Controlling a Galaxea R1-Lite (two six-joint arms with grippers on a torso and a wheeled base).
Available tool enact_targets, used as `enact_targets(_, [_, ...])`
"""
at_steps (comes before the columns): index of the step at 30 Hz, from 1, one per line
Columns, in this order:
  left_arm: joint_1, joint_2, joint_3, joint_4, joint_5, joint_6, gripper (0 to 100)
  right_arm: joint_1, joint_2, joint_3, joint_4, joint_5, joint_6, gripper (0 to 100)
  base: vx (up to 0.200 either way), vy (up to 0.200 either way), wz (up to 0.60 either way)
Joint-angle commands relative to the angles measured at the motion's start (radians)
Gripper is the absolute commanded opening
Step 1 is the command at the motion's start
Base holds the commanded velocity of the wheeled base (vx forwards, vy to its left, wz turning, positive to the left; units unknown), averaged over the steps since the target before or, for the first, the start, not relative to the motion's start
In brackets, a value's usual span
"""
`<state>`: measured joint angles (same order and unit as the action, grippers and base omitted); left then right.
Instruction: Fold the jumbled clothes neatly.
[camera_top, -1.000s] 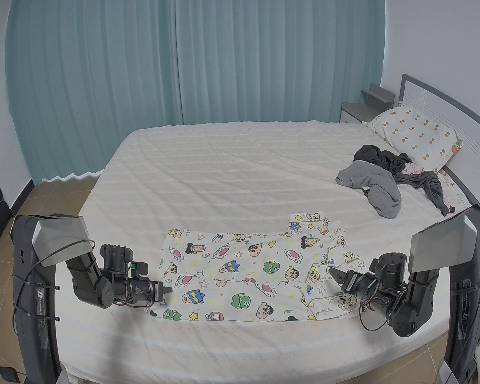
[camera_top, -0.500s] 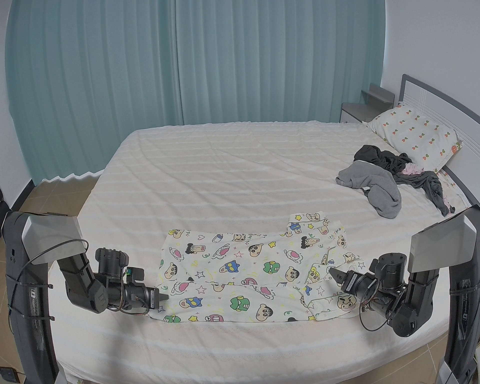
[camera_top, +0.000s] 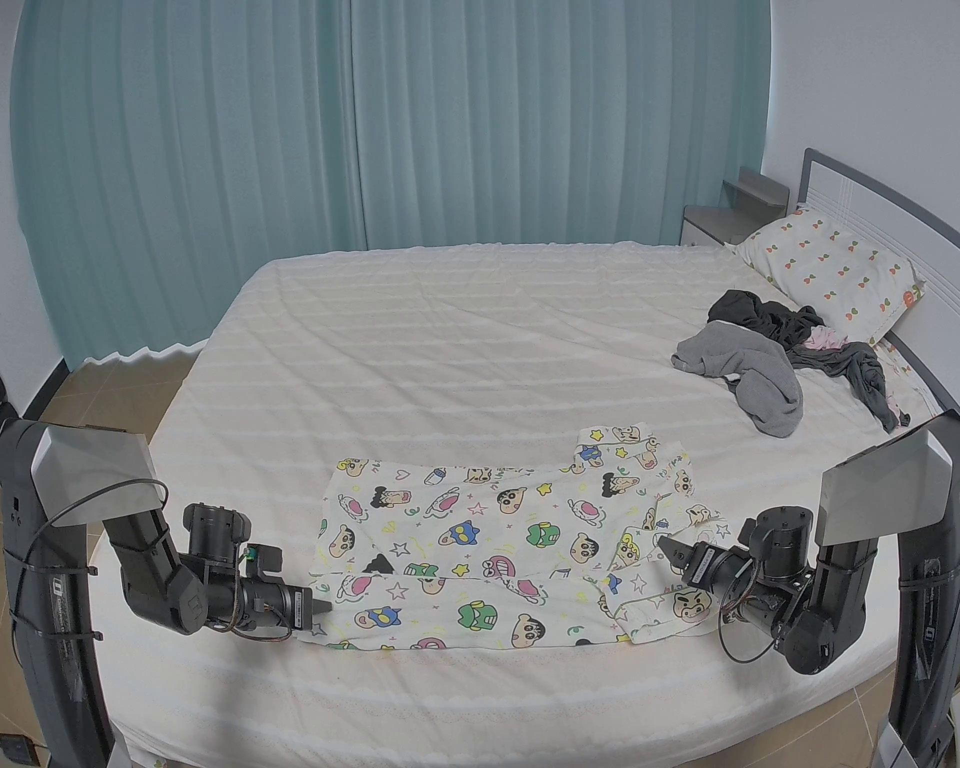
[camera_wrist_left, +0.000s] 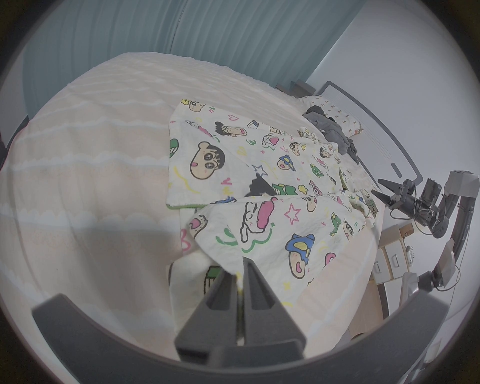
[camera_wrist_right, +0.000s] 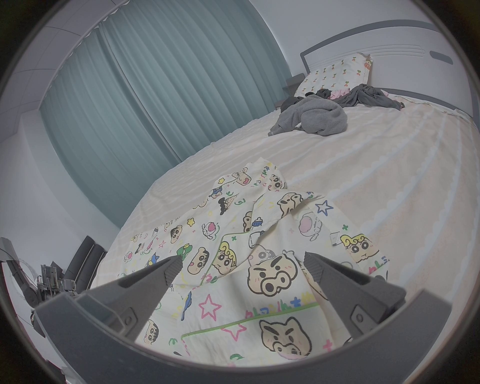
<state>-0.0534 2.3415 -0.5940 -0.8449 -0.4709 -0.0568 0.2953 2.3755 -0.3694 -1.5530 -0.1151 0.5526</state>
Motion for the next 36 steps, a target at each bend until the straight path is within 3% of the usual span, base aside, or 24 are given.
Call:
enact_targets(1, [0.000, -0.005, 0.026, -0.002, 0.000, 0.011, 0, 0.001, 0.002, 0.000, -0.010, -0.001, 0.000, 100, 0.000, 0.000, 0.00])
enact_targets(27, [-0.008, -0.014, 0.059, -0.002, 0.066, 0.032, 0, 0.002, 0.002, 0.000, -0.010, 0.000, 0.000, 100, 0.000, 0.000, 0.00])
enact_targets(28, [-0.009, -0.014, 0.059, -0.002, 0.078, 0.032, 100, 0.002, 0.002, 0.000, -0.010, -0.001, 0.000, 100, 0.000, 0.000, 0.00])
enact_targets(36, [-0.011, -0.013, 0.048, -0.003, 0.095, 0.028, 100, 0.002, -0.006, 0.001, -0.010, -0.001, 0.000, 100, 0.000, 0.000, 0.00])
